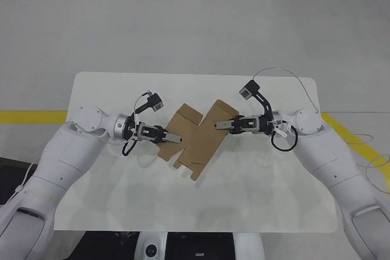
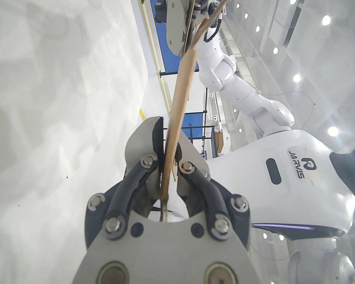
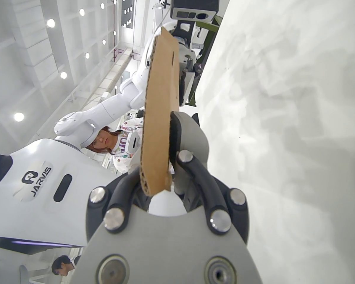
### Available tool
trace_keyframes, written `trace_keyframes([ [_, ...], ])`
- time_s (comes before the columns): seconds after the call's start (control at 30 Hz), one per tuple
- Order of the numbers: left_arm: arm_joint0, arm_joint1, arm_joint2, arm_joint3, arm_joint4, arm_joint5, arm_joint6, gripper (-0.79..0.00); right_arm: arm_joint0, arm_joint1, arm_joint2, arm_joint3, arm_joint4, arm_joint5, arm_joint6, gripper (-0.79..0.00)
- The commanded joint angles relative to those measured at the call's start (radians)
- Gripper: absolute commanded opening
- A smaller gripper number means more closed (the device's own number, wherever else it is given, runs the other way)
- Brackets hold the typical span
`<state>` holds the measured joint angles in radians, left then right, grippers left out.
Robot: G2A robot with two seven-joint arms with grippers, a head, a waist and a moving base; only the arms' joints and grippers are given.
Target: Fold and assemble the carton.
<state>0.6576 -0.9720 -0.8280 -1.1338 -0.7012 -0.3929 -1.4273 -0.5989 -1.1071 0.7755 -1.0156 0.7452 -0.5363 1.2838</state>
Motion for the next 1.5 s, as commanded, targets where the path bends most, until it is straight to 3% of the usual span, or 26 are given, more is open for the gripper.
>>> trace_keyframes([
  [0.0,0.003,0.0,-0.012,0.009,-0.021,-0.004,0.004,0.0,-0.003,-0.001,0.009,0.011,0.011,-0.009,-0.009,-0.785],
  [0.27,0.027,-0.006,-0.071,0.064,-0.13,-0.035,0.055,0.0,-0.016,-0.016,0.03,0.052,0.008,-0.042,-0.101,-0.785],
  [0.6,0.064,-0.017,-0.109,0.053,-0.165,-0.01,0.169,0.0,-0.049,-0.037,0.037,-0.003,-0.06,-0.007,-0.296,-0.785],
  [0.9,0.093,-0.016,-0.156,0.039,-0.159,0.014,0.198,0.0,-0.072,-0.037,0.073,-0.008,-0.163,-0.004,-0.406,-0.785],
  [1.47,0.129,-0.008,-0.245,-0.027,-0.123,0.05,0.218,0.0,-0.125,-0.034,0.123,-0.055,-0.277,0.03,-0.447,-0.785],
])
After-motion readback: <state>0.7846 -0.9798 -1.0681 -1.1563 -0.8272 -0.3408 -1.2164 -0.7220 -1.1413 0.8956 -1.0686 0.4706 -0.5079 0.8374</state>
